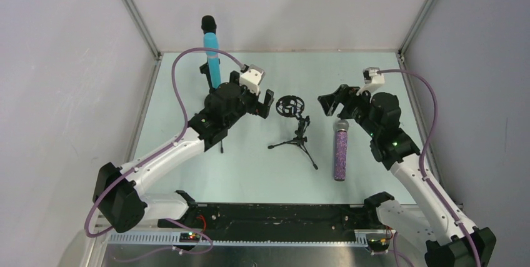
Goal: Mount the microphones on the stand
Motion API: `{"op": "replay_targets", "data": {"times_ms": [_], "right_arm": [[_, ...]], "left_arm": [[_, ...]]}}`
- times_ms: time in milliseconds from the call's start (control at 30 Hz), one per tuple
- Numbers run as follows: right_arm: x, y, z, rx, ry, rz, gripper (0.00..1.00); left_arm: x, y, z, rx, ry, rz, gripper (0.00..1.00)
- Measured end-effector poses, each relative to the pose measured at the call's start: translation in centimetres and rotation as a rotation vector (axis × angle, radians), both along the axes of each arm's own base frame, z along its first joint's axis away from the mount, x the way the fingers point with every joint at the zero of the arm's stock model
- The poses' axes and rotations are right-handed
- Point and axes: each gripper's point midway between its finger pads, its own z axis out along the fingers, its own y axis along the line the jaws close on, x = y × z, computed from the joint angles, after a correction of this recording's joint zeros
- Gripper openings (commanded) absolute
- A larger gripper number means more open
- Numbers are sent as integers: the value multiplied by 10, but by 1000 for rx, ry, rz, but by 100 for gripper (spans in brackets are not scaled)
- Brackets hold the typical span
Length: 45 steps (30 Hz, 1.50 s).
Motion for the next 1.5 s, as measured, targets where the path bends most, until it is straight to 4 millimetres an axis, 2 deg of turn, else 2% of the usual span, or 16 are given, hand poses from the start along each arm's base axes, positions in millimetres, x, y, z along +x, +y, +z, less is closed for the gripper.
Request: {"op": "replay_targets", "data": {"times_ms": [167,333,667,1167,1333,1467,1500], "right_arm": [[6,-27,-19,15,81,-142,89],[8,-50,-55,-25,196,-252,89],[2,-54,-142,-161,492,-269,92],[-18,-73,-235,-386,862,-271,95],[-20,-77,-252,-431,937,-262,90],[-26,-80,-262,-462,978,-249,74],[-27,-80,-264,-469,984,-245,68]], "left_arm": [[0,0,0,-2,1,0,100],[0,0,0,-3,2,1,100],[0,0,0,-7,4,2,100],[0,0,0,-7,4,2,100],[0,0,0,-7,4,2,100],[0,0,0,-7,4,2,100],[0,0,0,-7,4,2,100]]}}
